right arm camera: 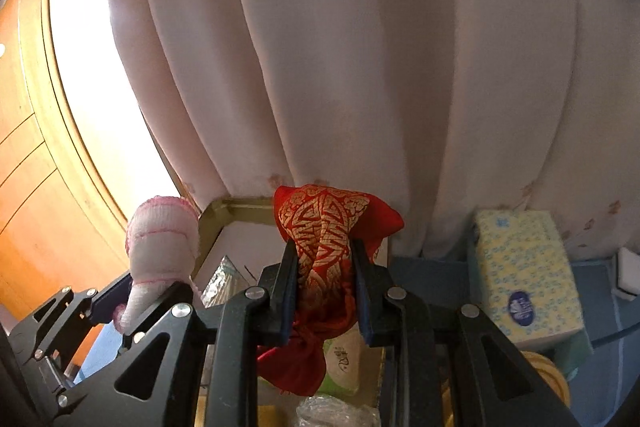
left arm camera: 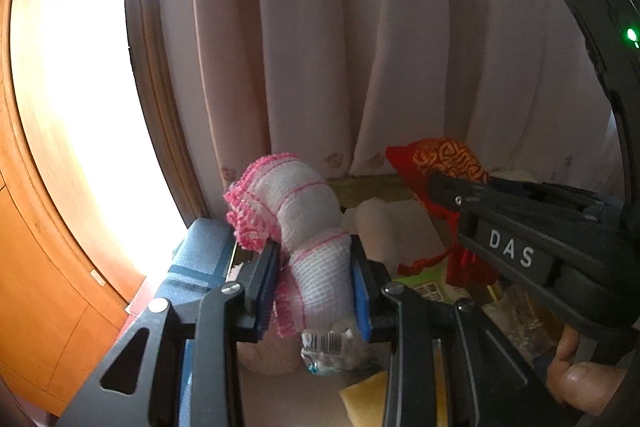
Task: Organize soft objects
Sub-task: 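Carry the socks and red pouch with both grippers over the gold tray, then open both grippers to drop the socks and pouch into the tray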
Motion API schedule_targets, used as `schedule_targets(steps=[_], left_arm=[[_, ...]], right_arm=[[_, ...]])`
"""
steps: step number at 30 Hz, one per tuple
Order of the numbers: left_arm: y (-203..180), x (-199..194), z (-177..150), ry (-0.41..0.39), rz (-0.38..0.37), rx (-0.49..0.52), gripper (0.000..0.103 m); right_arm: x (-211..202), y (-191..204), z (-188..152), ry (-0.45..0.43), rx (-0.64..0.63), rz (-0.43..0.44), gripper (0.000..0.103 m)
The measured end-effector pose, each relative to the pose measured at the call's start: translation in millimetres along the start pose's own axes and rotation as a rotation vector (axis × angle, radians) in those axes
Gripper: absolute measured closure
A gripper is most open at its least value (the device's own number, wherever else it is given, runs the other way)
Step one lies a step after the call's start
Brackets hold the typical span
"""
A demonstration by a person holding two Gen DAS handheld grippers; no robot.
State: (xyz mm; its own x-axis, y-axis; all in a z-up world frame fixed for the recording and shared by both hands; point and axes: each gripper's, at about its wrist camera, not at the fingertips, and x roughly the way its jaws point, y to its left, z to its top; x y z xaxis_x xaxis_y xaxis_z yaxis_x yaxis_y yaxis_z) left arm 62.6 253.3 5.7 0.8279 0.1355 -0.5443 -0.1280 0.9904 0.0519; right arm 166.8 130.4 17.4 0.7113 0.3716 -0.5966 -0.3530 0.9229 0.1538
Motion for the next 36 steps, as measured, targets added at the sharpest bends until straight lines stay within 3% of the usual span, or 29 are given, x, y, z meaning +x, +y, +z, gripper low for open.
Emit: schedule_targets(steps=[9, 10, 11, 12, 13, 14, 15, 16, 20, 24, 28, 34, 36], left_arm=[[-0.6, 30.1, 17.0, 0.093, 0.016, -0.003, 0.069], [-1.3, 31.2, 18.8, 0.098, 0.025, -0.001, 0.06], [-1.6, 32.6, 20.8, 0.103, 0.038, -0.004, 0.056], [-3.2, 33.7, 23.1, 0.099, 0.047, -0.007, 0.043], [-4.2, 32.5, 24.8, 0.087, 0.058, -0.01, 0.027], [-4.5, 28.7, 26.2, 0.068, 0.066, -0.013, 0.019], [-5.2, 23.2, 27.4, 0.039, 0.076, -0.016, 0.005], [-5.9, 17.8, 27.7, 0.01, 0.099, -0.016, 0.0], [-10.3, -2.5, 26.9, -0.103, 0.121, -0.019, 0.0], [-13.1, -16.1, 17.5, -0.148, 0.089, -0.077, 0.0], [-22.6, -16.0, -0.8, -0.14, 0.053, -0.101, 0.0], [-40.6, -30.5, -19.4, -0.178, 0.062, -0.117, 0.0], [-45.4, -37.2, -24.8, -0.206, 0.064, -0.135, 0.0]], right_arm=[[26.0, 9.4, 5.8, 0.124, -0.011, 0.043, 0.075], [29.4, 10.8, 5.0, 0.142, -0.001, 0.06, 0.074], [31.2, 9.9, 4.0, 0.155, 0.013, 0.085, 0.064], [33.3, 8.0, 2.8, 0.169, 0.033, 0.116, 0.049], [33.7, 7.0, 2.0, 0.173, 0.044, 0.131, 0.04], [31.8, 5.7, 0.0, 0.166, 0.056, 0.153, 0.029], [28.5, 4.1, -1.5, 0.148, 0.059, 0.162, 0.028], [22.7, 2.8, -2.4, 0.121, 0.062, 0.165, 0.028], [-12.2, -8.2, -10.0, -0.01, 0.11, 0.218, 0.026], [-43.0, -17.9, -21.8, -0.146, 0.12, 0.2, 0.022], [-67.7, -25.3, -39.3, -0.232, 0.111, 0.149, 0.022], [-104.0, -37.6, -70.5, -0.397, 0.092, -0.028, 0.021], [-112.9, -42.4, -76.4, -0.444, 0.097, -0.086, 0.014]])
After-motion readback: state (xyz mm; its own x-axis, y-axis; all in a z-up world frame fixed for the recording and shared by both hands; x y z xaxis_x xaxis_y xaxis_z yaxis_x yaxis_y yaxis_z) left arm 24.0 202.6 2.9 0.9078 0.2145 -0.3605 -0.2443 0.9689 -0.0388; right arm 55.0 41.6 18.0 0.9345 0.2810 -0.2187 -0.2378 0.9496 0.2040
